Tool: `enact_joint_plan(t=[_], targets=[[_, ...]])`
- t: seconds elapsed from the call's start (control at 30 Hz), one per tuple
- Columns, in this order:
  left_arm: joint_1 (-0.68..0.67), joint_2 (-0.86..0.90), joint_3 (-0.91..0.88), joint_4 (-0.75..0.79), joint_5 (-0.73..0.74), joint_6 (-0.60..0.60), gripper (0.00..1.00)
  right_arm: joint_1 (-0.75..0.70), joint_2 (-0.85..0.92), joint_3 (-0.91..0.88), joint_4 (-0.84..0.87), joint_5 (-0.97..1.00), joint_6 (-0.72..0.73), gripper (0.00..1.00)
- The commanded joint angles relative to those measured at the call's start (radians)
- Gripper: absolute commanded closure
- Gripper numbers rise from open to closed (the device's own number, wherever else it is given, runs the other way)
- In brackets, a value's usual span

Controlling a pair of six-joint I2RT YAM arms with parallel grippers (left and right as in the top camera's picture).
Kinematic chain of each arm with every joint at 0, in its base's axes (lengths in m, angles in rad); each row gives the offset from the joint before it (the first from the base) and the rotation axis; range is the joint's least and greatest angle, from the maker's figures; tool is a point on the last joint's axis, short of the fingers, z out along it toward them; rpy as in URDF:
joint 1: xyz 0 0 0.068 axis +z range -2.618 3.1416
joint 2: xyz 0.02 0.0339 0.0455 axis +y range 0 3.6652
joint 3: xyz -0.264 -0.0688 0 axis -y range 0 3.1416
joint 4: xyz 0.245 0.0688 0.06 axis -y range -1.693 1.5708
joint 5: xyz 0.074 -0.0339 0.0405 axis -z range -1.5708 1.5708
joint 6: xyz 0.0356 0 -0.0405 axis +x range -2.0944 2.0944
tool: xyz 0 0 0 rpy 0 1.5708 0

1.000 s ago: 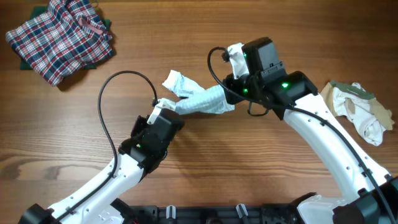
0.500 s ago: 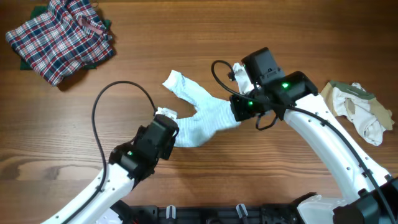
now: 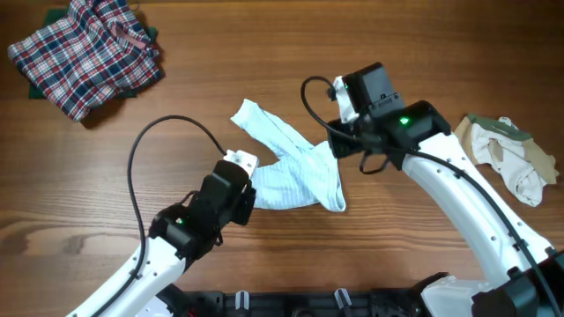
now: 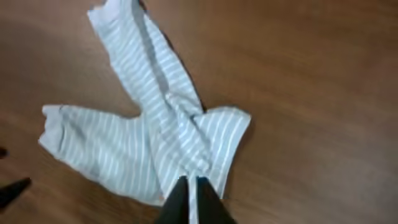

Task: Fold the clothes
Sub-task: 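Lay the garment flat on the table, spreading it with both grippers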

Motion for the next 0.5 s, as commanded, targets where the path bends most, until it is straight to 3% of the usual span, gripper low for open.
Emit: enact_joint_plan(t=[0.0,0.47], targets=[[-0.004,0.047,0.013,0.004,0.147,-0.047,0.66,-0.003,0.07,-0.036,0.025,0.035,0.0,0.96],[-0.004,0.114,0.013,0.007,0.15,-0.079,0.61,-0.003,0.43,-0.036,0.108,0.014,-0.004,0.96]])
